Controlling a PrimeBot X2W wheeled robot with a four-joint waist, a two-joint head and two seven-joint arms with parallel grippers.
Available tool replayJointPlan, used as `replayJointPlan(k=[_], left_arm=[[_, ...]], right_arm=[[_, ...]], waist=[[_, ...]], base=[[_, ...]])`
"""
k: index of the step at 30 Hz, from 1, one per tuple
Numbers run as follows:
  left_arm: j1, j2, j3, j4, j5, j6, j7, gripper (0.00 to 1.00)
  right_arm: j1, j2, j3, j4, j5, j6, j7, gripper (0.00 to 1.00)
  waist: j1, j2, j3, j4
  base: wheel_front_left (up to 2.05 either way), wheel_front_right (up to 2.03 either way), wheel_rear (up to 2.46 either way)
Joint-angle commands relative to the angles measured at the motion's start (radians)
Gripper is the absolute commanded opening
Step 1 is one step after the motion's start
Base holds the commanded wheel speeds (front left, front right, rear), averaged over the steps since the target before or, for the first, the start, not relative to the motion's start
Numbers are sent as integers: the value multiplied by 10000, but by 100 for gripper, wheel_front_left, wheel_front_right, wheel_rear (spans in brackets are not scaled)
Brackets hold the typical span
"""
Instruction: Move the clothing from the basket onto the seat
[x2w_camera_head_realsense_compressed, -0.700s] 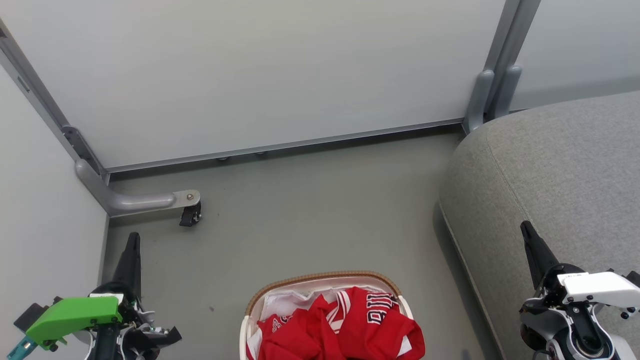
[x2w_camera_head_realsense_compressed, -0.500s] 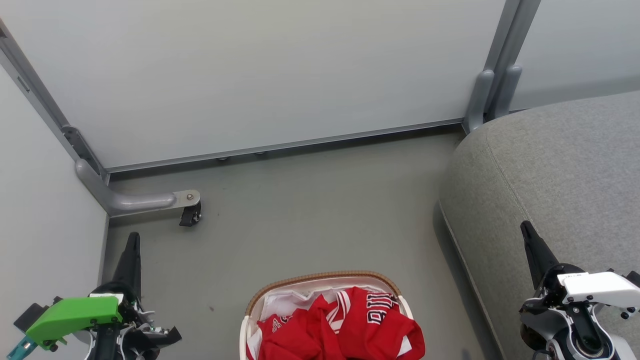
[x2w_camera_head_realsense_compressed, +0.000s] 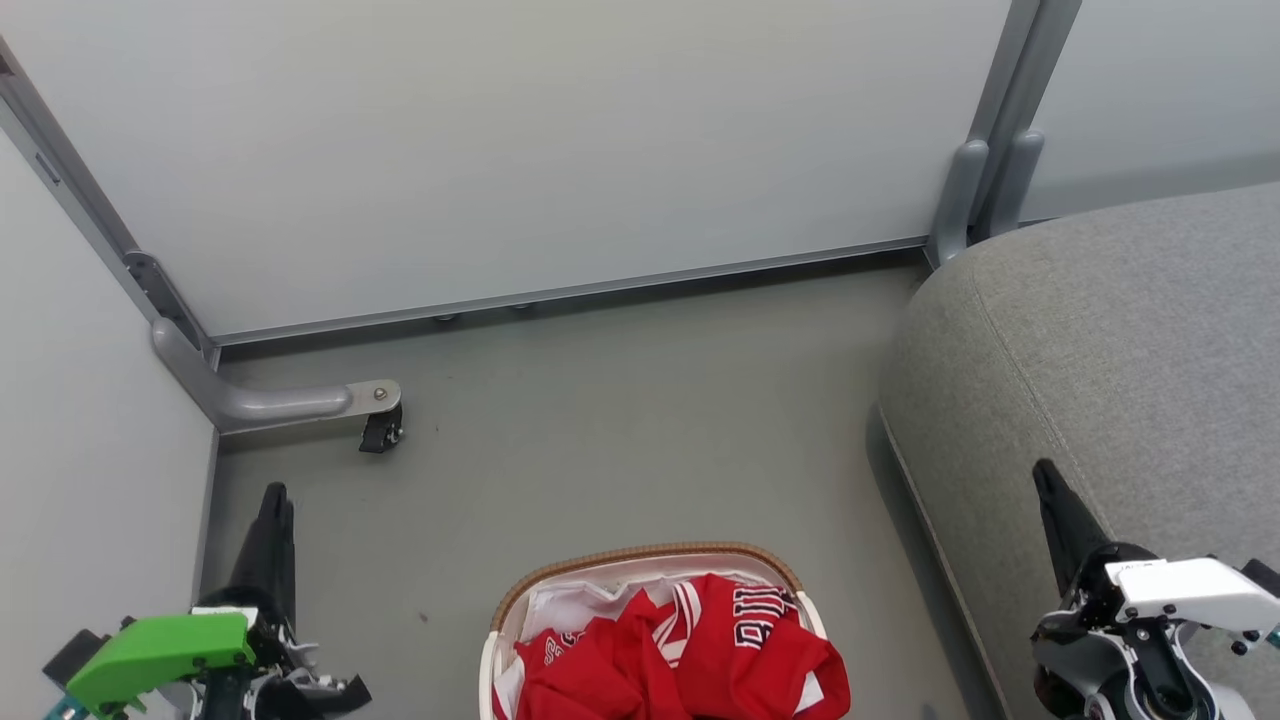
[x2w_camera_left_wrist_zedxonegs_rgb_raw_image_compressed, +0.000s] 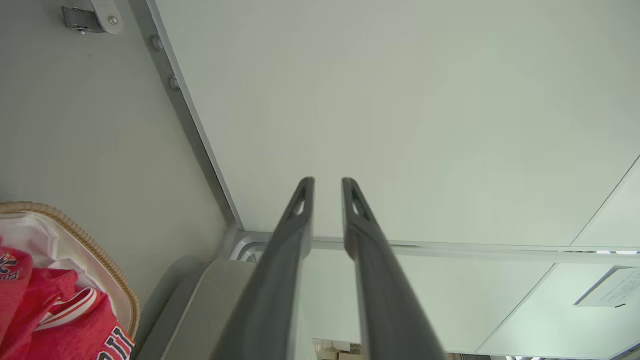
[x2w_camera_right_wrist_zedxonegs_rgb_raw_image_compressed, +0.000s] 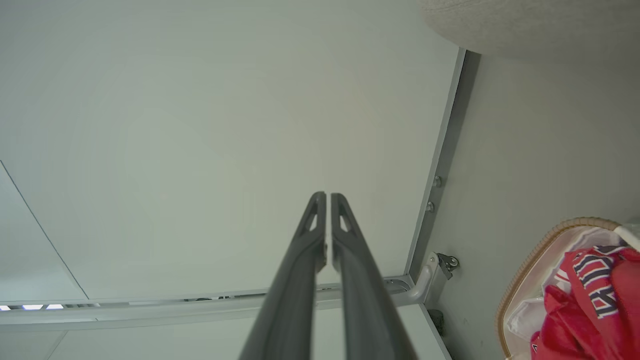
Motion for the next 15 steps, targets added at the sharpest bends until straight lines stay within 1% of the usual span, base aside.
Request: replayJointPlan(k=[1, 8, 11, 15], left_arm=[[38, -13, -2, 56, 3, 2, -6, 100], [-2, 53, -149, 139, 388, -1, -338, 100], [-40, 103, -188, 154, 862, -3, -490, 100], [-82, 147, -289, 152, 1651, -4, -676, 100]], right_arm=[[27, 18, 7, 43, -4, 0, -3, 100], [-49, -139, 256, -26, -363, 0, -315, 100], [-144, -325, 481, -3, -821, 1, -487, 100], [-276, -419, 602, -14, -1577, 1, -674, 100]], waist=[[0, -1, 1, 0], [0, -1, 18, -1], [0, -1, 28, -4], [0, -1, 48, -9]], base=[[0, 0, 0], [0, 0, 0], [0, 0, 0], [0, 0, 0]])
